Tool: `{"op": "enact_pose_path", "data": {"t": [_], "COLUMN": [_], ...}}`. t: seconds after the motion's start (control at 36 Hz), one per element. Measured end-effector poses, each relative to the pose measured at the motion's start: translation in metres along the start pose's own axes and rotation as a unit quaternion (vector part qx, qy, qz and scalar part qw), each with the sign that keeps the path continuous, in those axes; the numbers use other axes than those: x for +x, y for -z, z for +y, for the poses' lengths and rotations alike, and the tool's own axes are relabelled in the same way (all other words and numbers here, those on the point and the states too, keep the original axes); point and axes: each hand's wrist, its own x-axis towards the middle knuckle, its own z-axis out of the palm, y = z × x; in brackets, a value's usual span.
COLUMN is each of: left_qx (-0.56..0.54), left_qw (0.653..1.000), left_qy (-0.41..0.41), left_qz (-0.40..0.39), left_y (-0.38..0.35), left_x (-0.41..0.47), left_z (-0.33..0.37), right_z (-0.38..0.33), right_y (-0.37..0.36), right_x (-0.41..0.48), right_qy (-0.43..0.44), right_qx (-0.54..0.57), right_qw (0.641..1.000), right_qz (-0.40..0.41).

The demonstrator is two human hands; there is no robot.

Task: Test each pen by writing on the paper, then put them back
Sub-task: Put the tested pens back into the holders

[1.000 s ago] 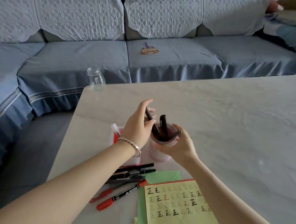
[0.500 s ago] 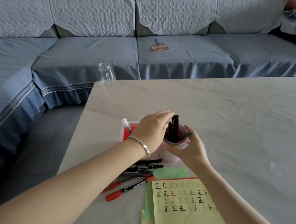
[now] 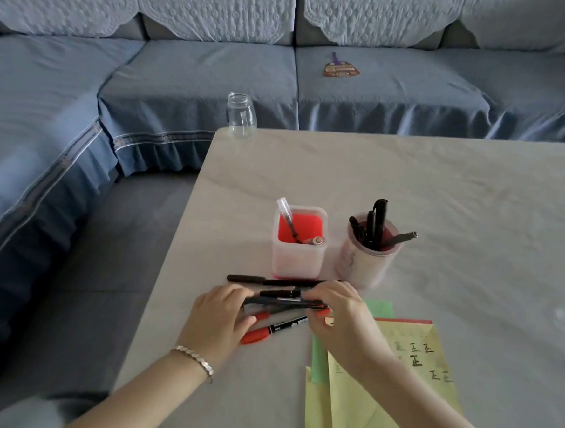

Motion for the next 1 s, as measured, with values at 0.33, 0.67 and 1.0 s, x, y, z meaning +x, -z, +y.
{"op": "enact_pose_path", "data": {"t": [0.33,0.67,1.0], "left_qx": [-0.093,0.0,0.177], "left_qw": [0.994,0.997,0.982], "left_qy": [0.05,0.055,-0.067], "left_qz": [-0.025,-0.05,-0.014], "left_y": [-0.004,-0.008,-0.007], "left_x": [-0.004,0.006,0.009], "left_z": [0.002,0.015,0.028], "right_z": [-0.007,0.001,-0.002], "right_y": [-0.039,0.04,0.051], "right_x": [0.031,-0.009,-0.026], "right_qy": [0.103,-0.078,-0.363], "right_qx": [-0.309,-0.001,0.418], "right_qw": [0.934,0.995,0.827], "right_qz": [-0.146,-0.067,0.097]}}
